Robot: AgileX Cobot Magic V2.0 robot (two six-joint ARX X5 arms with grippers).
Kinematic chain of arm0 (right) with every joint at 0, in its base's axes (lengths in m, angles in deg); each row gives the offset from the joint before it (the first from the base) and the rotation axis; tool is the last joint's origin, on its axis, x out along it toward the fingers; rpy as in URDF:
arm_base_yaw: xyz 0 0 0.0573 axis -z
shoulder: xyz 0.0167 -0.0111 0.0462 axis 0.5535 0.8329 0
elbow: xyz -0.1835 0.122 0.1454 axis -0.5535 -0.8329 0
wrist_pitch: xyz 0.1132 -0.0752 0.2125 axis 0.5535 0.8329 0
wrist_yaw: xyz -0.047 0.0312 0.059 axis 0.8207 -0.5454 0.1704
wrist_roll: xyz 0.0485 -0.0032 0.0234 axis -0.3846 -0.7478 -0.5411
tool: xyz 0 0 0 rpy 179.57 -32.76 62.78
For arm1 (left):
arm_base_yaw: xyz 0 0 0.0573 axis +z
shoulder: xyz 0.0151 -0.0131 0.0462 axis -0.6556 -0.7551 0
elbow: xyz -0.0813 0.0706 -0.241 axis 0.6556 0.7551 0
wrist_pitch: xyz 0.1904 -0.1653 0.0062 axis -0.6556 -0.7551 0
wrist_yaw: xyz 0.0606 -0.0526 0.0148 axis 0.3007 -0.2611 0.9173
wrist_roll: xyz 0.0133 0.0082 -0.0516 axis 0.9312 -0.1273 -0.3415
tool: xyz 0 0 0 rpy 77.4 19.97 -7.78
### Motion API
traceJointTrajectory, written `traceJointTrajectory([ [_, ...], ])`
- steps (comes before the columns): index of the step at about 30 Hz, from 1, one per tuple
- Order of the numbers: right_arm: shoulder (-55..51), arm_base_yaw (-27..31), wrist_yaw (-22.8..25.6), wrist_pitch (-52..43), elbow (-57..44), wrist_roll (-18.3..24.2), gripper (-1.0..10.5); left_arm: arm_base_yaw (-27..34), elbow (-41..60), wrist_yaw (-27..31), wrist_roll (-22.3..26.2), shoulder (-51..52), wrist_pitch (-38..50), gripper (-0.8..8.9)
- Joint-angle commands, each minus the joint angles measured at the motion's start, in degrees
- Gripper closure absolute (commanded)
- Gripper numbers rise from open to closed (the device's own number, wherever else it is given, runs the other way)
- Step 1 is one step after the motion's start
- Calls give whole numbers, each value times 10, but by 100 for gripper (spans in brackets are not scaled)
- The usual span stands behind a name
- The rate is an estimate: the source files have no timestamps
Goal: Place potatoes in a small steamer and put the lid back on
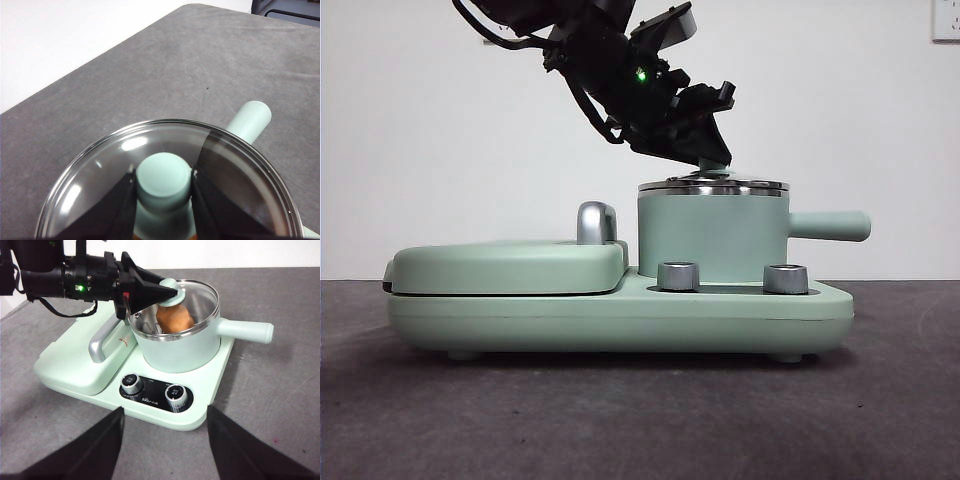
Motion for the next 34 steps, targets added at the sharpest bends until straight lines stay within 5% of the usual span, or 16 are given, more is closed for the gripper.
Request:
traceJointTrajectory([
  [1, 1, -3, -1, -4, 2, 0, 693, -3, -16, -4, -3, -15, 15, 730],
  [7, 1, -3, -1, -4, 2, 0, 693, -3, -16, -4, -16, -11, 19, 495],
  [14, 1, -3, 0, -4, 2, 0, 694, -2, -16, -13, -56, 37, -24, 499],
  [23, 1, -3, 0, 1, 2, 0, 693, 55, -1, -89, -170, 122, -116, 506],
  [34, 2, -3, 0, 20, 2, 1, 693, 148, 212, -90, -185, 303, -108, 510],
])
